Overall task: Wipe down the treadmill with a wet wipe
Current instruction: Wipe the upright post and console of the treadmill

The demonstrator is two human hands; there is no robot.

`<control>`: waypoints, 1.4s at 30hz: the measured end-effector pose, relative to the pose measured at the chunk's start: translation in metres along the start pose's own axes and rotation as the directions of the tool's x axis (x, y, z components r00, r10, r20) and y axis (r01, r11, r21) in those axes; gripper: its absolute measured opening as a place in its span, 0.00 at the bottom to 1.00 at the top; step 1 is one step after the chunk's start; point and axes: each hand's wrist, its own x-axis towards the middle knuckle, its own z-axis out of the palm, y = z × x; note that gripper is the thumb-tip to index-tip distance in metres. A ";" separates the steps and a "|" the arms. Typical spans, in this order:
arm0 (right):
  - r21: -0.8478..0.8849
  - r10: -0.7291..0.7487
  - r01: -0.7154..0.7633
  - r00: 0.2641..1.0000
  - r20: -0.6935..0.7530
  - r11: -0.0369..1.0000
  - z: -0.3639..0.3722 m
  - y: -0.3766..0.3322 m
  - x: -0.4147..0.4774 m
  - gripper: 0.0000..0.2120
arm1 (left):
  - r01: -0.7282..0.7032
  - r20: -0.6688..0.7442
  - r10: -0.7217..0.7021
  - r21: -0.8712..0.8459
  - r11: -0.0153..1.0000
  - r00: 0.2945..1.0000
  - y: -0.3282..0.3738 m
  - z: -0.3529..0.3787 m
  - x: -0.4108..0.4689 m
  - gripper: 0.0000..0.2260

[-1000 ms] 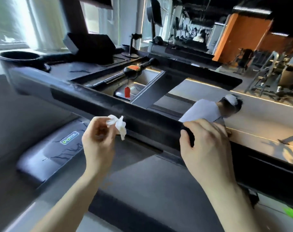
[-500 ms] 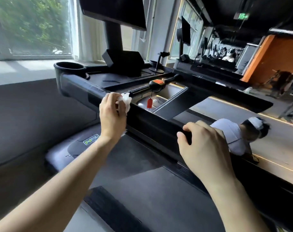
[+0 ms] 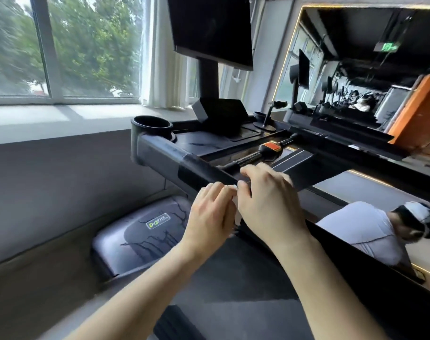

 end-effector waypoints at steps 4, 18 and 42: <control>-0.030 0.045 -0.042 0.993 0.110 0.999 0.027 -0.028 0.032 0.12 | 0.048 -0.067 -0.043 0.073 0.996 0.997 -0.069 -0.018 0.024 0.05; -0.079 0.156 -0.154 0.988 0.011 0.985 0.109 -0.097 0.094 0.05 | 0.208 -0.063 -0.211 -0.048 0.977 0.975 -0.198 -0.058 0.031 0.04; 0.174 0.083 -0.081 0.997 -0.003 0.981 0.179 -0.144 0.188 0.17 | 0.315 -0.218 -0.384 -0.295 0.902 0.897 -0.310 -0.082 0.098 0.10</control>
